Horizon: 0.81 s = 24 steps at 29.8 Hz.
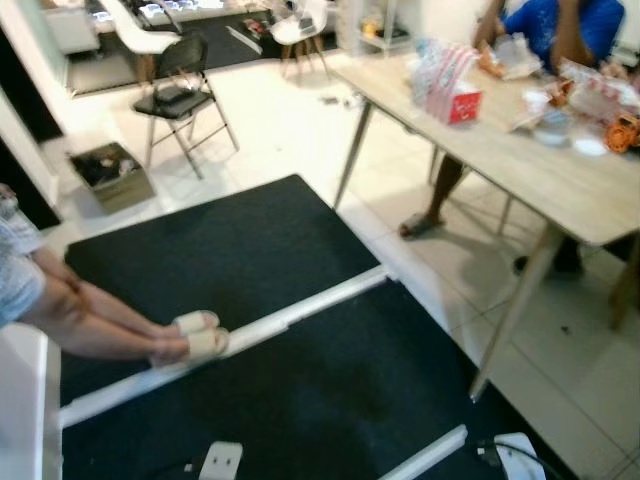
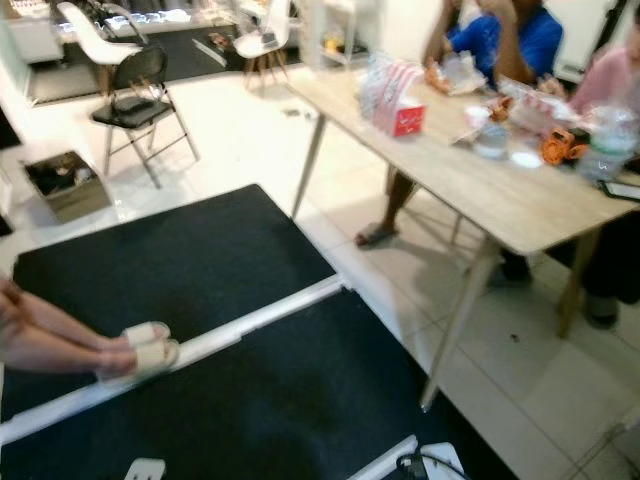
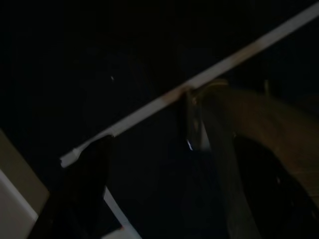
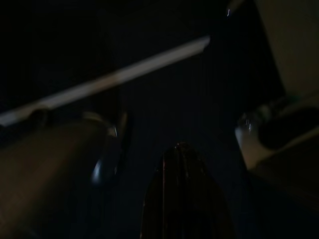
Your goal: Restocking fridge
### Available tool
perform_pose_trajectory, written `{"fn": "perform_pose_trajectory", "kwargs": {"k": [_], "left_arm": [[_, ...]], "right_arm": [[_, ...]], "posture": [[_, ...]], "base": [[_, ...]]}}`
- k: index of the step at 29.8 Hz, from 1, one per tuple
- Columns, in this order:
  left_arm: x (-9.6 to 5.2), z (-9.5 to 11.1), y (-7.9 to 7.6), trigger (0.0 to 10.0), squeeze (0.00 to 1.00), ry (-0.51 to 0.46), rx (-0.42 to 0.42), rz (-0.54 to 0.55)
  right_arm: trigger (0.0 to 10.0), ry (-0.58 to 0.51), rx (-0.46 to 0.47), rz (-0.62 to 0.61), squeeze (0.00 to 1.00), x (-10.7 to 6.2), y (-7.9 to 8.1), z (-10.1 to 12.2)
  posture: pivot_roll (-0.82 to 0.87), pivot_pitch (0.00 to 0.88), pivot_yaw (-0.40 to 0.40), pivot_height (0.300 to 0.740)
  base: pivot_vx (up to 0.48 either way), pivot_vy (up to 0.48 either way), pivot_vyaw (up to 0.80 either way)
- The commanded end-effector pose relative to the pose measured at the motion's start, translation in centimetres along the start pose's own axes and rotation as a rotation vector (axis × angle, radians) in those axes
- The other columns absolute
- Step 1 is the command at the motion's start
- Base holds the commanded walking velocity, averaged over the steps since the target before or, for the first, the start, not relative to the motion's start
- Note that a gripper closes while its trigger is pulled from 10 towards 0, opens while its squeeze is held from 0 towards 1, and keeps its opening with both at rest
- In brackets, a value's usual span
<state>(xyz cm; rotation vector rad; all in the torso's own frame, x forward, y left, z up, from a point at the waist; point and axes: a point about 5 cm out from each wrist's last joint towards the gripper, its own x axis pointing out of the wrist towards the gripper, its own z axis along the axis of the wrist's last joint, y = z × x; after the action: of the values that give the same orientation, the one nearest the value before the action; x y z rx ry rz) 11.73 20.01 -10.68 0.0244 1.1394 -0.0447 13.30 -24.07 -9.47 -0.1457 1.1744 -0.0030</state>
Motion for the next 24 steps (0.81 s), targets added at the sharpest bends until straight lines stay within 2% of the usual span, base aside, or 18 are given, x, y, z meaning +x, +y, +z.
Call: {"fn": "perform_pose_trajectory", "kwargs": {"k": [1, 24], "left_arm": [[-0.1, -0.66, 0.13, 10.0, 0.0, 0.028, 0.002, 0.003], [-0.12, -0.86, -0.02, 10.0, 0.0, 0.031, 0.007, -0.004]], "right_arm": [[10.0, 0.012, 0.016, 0.004, 0.0, 0.01, 0.33, -0.51], [10.0, 0.011, 0.015, 0.009, 0.0, 0.04, 0.56, -0.52]], "posture": [[-0.02, 0.0, 0.025, 0.74], [-0.02, 0.0, 0.024, 0.74]], "base": [[0.259, 0.0, 0.0], [0.257, 0.0, 0.0]]}}
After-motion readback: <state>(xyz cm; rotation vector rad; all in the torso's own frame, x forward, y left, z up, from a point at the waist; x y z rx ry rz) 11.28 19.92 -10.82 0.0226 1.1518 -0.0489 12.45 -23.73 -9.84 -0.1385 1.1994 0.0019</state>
